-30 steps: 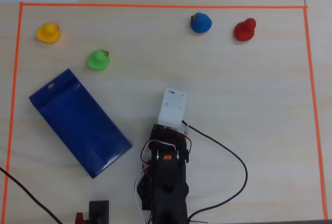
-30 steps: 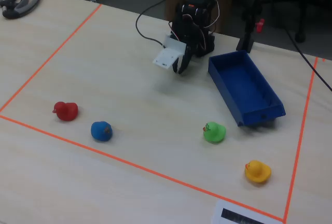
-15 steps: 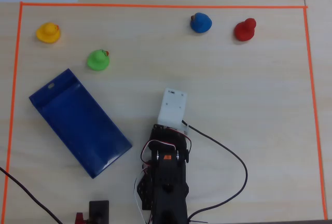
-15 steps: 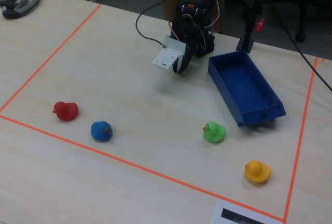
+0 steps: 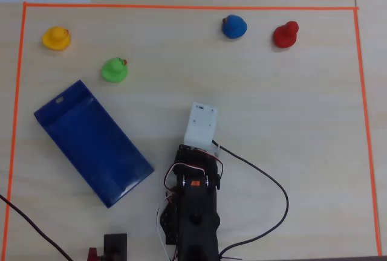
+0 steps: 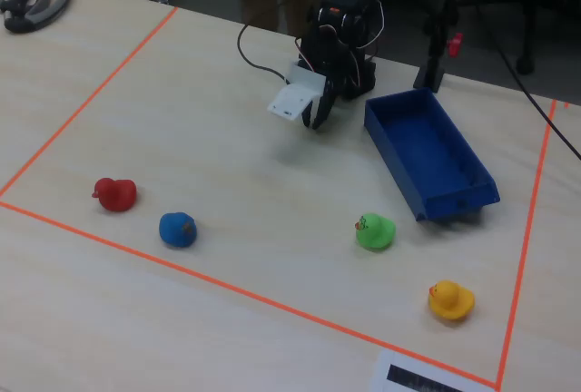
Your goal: Grasp red duck and put it into box.
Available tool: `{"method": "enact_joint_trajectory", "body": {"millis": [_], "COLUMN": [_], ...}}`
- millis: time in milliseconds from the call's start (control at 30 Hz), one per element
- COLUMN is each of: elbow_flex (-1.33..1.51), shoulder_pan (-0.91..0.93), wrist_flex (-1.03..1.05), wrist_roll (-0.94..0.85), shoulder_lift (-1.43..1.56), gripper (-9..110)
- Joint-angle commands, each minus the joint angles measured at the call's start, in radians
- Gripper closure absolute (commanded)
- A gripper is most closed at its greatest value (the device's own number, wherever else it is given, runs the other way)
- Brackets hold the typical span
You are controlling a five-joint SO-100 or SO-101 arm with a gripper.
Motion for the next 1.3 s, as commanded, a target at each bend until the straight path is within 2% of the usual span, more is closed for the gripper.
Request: {"method": "enact_joint_trajectory", "body": {"millis": [0, 1067, 1133, 1267], "elbow_flex": [-0.005, -0.005, -0.005, -0.006], "shoulder_pan": [-0.008, -0.008, -0.006, 0.029], "wrist_flex": [0.021, 0.021, 0.023, -0.103], "wrist_roll": [0.009, 0.011, -0.031, -0.037], "shoulder_lift": [-0.006, -0.006, -0.006, -0.014], "gripper": [99, 100, 99, 96]}}
